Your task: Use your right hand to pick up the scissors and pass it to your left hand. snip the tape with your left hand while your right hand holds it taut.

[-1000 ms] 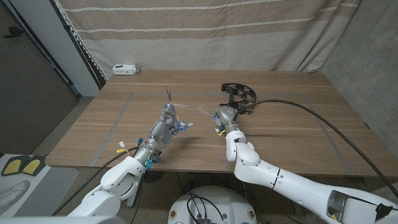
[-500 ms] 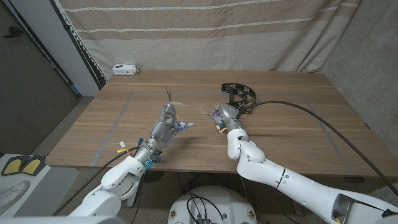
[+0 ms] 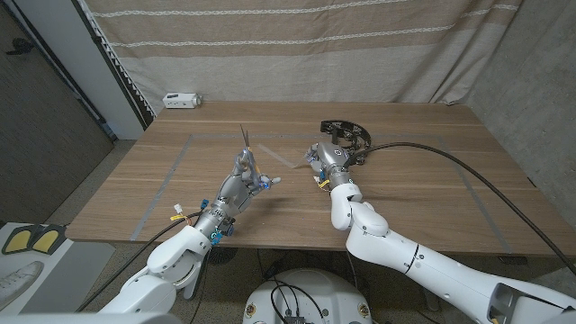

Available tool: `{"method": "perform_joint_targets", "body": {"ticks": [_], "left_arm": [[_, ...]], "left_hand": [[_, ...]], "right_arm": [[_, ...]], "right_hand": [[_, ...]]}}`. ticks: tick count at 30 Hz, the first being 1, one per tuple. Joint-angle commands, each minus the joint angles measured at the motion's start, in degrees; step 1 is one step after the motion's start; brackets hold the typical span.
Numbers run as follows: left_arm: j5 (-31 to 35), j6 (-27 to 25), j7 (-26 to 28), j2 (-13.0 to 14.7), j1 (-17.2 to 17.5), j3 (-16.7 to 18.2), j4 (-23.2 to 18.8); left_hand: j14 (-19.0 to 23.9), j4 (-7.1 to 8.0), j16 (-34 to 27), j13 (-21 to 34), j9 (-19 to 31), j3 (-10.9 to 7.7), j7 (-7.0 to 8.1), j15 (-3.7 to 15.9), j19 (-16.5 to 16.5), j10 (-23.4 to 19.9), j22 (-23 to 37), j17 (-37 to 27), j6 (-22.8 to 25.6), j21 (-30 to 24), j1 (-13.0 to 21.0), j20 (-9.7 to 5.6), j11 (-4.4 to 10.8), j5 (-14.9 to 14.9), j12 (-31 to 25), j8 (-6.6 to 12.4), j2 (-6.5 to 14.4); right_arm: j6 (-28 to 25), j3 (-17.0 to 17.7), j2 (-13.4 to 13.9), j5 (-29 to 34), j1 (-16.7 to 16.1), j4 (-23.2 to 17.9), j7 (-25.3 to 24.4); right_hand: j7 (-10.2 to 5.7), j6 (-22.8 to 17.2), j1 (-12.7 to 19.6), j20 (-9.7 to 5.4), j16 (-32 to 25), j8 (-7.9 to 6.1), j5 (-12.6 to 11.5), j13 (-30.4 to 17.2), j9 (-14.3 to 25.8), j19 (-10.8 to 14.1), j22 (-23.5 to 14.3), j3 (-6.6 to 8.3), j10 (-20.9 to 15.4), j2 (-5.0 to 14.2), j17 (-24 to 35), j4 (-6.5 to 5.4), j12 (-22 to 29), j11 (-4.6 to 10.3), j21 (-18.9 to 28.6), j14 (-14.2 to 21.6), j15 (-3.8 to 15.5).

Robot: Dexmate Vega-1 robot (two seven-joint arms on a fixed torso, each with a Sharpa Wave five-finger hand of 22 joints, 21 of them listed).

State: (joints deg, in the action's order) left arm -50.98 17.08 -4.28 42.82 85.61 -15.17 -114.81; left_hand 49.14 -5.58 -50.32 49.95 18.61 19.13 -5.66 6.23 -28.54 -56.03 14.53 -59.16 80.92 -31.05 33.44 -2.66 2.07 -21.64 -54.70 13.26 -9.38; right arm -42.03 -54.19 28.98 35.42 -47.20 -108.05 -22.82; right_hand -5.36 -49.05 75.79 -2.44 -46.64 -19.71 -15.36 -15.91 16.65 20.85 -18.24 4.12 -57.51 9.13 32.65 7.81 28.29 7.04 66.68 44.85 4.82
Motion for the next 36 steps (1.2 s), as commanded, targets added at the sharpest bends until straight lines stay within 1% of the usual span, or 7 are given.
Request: {"method": "perform_joint_targets", "body": {"ticks": [1,10,14,22,27,28,36], "left_arm": [[0.0,-0.7,-0.3,0.2,-0.7,-0.4,0.2],[-0.9,-1.7,-0.7,0.4,-1.1,-0.8,0.1],[0.5,-1.5,-0.4,0.1,-1.7,-1.5,0.2],[-1.9,-3.8,-3.6,1.0,-3.7,-2.7,0.9],[-0.5,-3.3,-3.3,0.8,-4.4,-3.3,1.1],[-0.5,-3.4,-3.4,0.8,-4.5,-3.4,1.2],[-1.9,-5.1,-5.5,1.2,-6.3,-4.5,1.7]], "left_hand": [[0.1,0.42,-0.3,0.3,0.1,0.23,-3.69,3.25,-0.5,-4.4,0.2,-0.3,-3.1,0.4,-0.1,0.12,4.19,-0.2,-6.2,0.33,0.6],[0.1,0.52,-0.2,1.0,0.0,0.26,-3.73,3.24,-0.6,-4.1,0.2,0.0,-3.0,0.4,-0.1,0.12,4.15,-0.2,-6.7,0.33,0.5],[-0.1,0.51,-0.4,1.0,-0.1,0.3,-3.8,3.12,-0.6,-4.1,0.3,-0.3,-3.1,0.5,-0.1,0.09,4.03,-0.2,-6.8,0.21,0.4],[0.2,0.51,-0.5,1.8,-0.2,0.33,-3.99,2.88,-0.8,-4.1,0.7,-0.3,-2.9,0.3,-0.1,-0.12,3.97,-0.2,-7.4,0.32,0.3],[0.2,0.51,-0.6,1.9,-0.2,0.33,-4.05,2.81,-0.8,-4.2,0.8,-0.3,-2.9,0.3,0.0,-0.1,3.82,-0.2,-7.6,0.35,0.2],[0.3,0.5,-0.8,2.3,-0.2,0.34,-4.31,2.83,-0.9,-4.4,0.8,-0.4,-2.5,0.3,0.0,-0.07,3.75,-0.2,-8.0,0.54,0.2],[0.3,0.44,-1.0,3.9,0.0,0.37,-4.27,2.96,-0.9,-4.0,1.0,-0.6,-2.6,0.3,0.0,-0.13,3.79,-0.2,-9.0,0.63,0.1]], "right_arm": [[0.5,1.1,0.8,3.7,-1.4,-2.8,-2.1],[0.8,1.8,0.6,4.8,-2.3,-3.3,-1.7],[1.3,2.1,0.5,4.9,-2.6,-3.3,-1.7],[2.3,3.2,0.3,5.6,-3.3,-4.4,-2.5],[2.4,3.7,0.4,6.2,-3.6,-5.3,-2.2],[2.5,3.8,0.4,6.2,-3.7,-5.4,-2.4],[3.6,4.6,0.4,6.8,-4.2,-6.3,-2.9]], "right_hand": [[-0.16,-0.7,0.5,-6.31,-0.5,-0.4,0.2,-1.5,0.2,-0.1,-0.2,-0.06,-3.3,0.1,0.1,-0.24,-0.1,2.4,0.9,0.8,8.54],[-0.17,-0.9,0.6,-6.21,-0.8,-0.44,0.2,-1.4,0.2,-0.1,-0.3,-0.13,-3.5,0.0,0.0,-0.23,-0.2,2.28,1.7,1.0,8.53],[-0.12,-0.9,0.6,-6.13,-1.0,-0.4,0.3,-1.4,0.2,-0.4,-0.4,-0.22,-3.7,-0.05,0.0,-0.29,-0.2,2.36,2.1,1.1,8.5],[-0.08,-1.3,0.3,-6.02,-1.6,-0.47,0.4,-1.3,0.2,-0.7,-0.5,-0.47,-3.9,-0.17,0.1,-0.5,-0.4,2.18,2.9,1.4,8.38],[-0.04,-1.3,0.2,-5.99,-2.0,-0.44,0.4,-1.3,0.2,-1.0,-0.6,-0.6,-3.8,-0.23,0.2,-0.58,-0.5,2.25,3.3,1.6,8.33],[-0.06,-1.3,0.2,-6.01,-2.1,-0.41,0.4,-1.2,0.2,-1.0,-0.6,-0.62,-3.8,-0.23,0.3,-0.59,-0.5,2.25,3.4,1.6,8.33],[-0.22,-1.2,0.2,-6.15,-2.6,-0.29,0.5,-1.2,0.2,-1.4,-0.7,-0.7,-3.6,-0.19,0.4,-0.62,-0.8,2.24,4.1,1.6,8.3]]}}
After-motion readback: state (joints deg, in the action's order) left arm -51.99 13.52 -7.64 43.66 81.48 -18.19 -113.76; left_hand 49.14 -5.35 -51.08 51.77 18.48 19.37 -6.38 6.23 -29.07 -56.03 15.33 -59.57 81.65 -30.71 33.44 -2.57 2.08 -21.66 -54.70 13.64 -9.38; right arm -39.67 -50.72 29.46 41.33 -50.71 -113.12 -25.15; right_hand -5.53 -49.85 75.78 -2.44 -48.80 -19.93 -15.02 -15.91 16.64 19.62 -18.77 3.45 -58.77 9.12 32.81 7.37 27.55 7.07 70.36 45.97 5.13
